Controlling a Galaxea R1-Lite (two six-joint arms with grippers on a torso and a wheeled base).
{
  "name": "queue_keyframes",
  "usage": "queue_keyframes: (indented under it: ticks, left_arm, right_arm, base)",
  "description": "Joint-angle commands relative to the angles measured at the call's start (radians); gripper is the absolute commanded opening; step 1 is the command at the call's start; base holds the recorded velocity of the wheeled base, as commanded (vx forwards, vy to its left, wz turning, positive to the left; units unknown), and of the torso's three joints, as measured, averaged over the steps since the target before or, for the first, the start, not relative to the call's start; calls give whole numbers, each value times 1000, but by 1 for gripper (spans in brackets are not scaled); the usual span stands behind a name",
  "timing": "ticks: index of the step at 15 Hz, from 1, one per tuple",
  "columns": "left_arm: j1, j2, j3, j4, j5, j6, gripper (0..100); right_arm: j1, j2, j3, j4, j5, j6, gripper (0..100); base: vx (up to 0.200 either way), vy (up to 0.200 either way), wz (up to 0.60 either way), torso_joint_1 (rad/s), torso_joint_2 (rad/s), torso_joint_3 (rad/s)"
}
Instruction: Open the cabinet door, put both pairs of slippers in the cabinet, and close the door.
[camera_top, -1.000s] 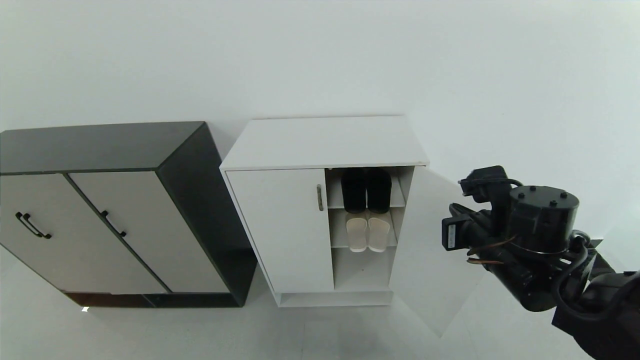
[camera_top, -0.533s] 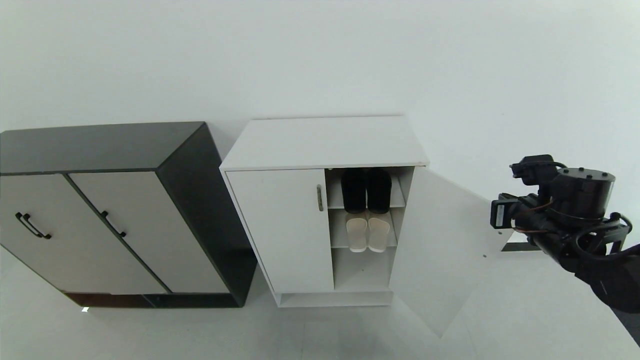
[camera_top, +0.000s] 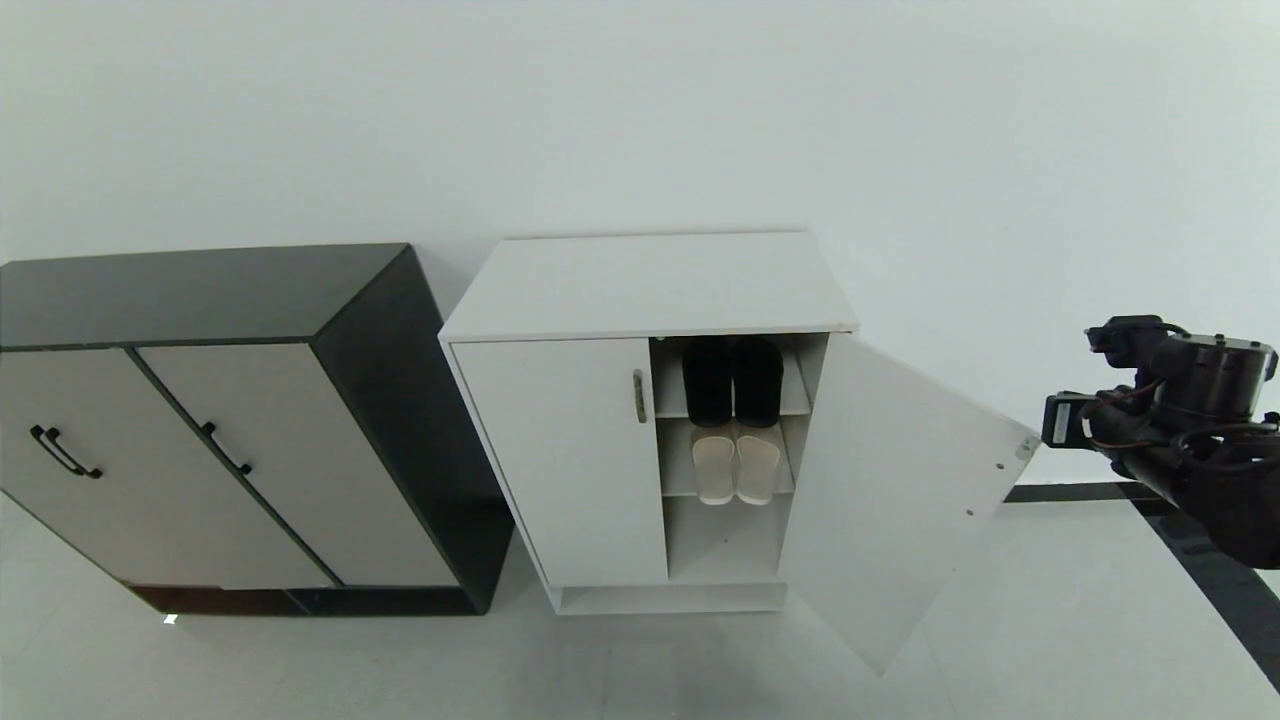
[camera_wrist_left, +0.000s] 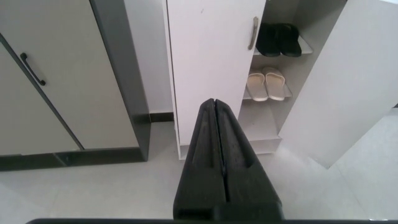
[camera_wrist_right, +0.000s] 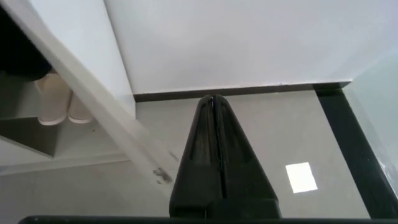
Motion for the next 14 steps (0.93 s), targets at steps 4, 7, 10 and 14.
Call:
queue_keyframes:
  ticks: [4, 7, 10, 14]
  left_arm:
    - [1, 0, 0, 0, 0, -2, 0]
    - [1, 0, 0, 0, 0, -2, 0]
    - [1, 0, 0, 0, 0, -2, 0]
    - [1, 0, 0, 0, 0, -2, 0]
  right_arm:
    - [-10, 76, -10, -4, 2, 0, 0]
    - [10, 73, 11, -5, 2, 0, 0]
    - [62, 53, 54, -5, 2, 0, 0]
    - [188, -22, 157, -5, 26, -3, 0]
  base:
    - [0, 0, 0, 0, 0, 0]
    - [0, 0, 0, 0, 0, 0]
    - [0, 0, 0, 0, 0, 0]
    - [0, 0, 0, 0, 0, 0]
